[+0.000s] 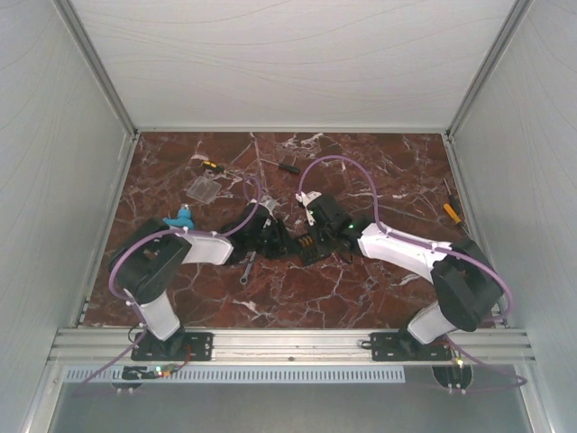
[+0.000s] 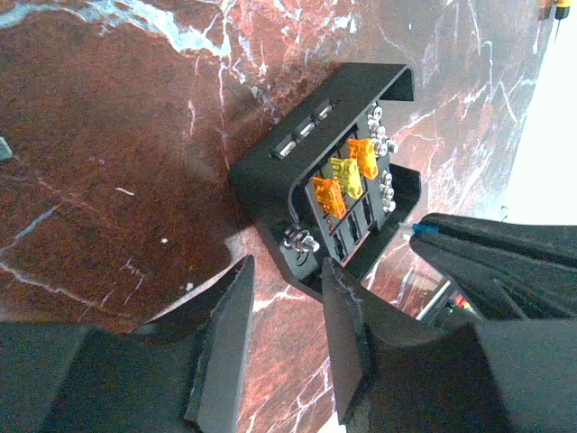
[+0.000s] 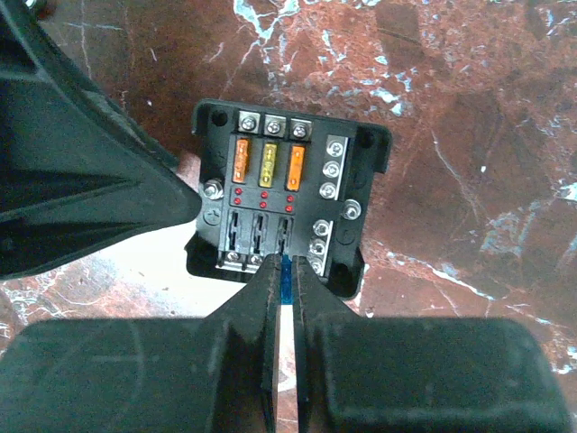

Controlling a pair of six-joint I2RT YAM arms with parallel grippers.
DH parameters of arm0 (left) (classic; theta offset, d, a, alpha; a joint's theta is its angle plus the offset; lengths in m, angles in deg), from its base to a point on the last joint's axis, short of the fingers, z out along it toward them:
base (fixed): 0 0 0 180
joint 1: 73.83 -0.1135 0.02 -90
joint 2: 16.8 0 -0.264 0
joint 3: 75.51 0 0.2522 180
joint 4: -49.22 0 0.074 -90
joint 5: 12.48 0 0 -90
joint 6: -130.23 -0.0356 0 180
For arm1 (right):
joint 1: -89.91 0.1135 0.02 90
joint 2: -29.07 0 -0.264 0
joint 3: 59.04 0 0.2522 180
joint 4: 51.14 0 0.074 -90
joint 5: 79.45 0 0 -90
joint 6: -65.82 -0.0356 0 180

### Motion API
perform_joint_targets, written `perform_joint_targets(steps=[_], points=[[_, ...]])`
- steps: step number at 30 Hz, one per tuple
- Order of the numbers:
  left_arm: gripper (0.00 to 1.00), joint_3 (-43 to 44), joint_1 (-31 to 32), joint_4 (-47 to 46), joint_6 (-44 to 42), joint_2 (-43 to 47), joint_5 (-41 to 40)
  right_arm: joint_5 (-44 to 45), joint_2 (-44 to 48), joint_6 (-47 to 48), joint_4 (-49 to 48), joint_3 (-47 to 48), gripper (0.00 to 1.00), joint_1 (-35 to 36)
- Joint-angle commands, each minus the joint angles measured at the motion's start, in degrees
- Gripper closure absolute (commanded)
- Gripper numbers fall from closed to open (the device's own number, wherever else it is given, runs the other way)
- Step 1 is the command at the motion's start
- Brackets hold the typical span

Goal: Snap on the fuse box
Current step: Pick up the fuse from the center of the board, then install the fuse at the fuse box base.

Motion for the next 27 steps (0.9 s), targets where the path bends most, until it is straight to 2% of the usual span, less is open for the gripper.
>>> perform_joint_targets(steps=[1,15,27], points=[[0.64,2.75,-0.32,-1.36,1.09,-2.02,-0.21,0.94,-1.2,-1.27,-3.57,0.65,1.0,0.98],[0.72,2.6,-0.32,-2.11,2.68,-4.88,0.33,5.39,-2.75,-2.48,-3.87,0.7,1.0,2.05],[0.73,2.2,-0.32,-2.06,2.68,-4.69,0.21,5.97,-4.38,-2.85,-4.88,0.8,1.0,2.05]])
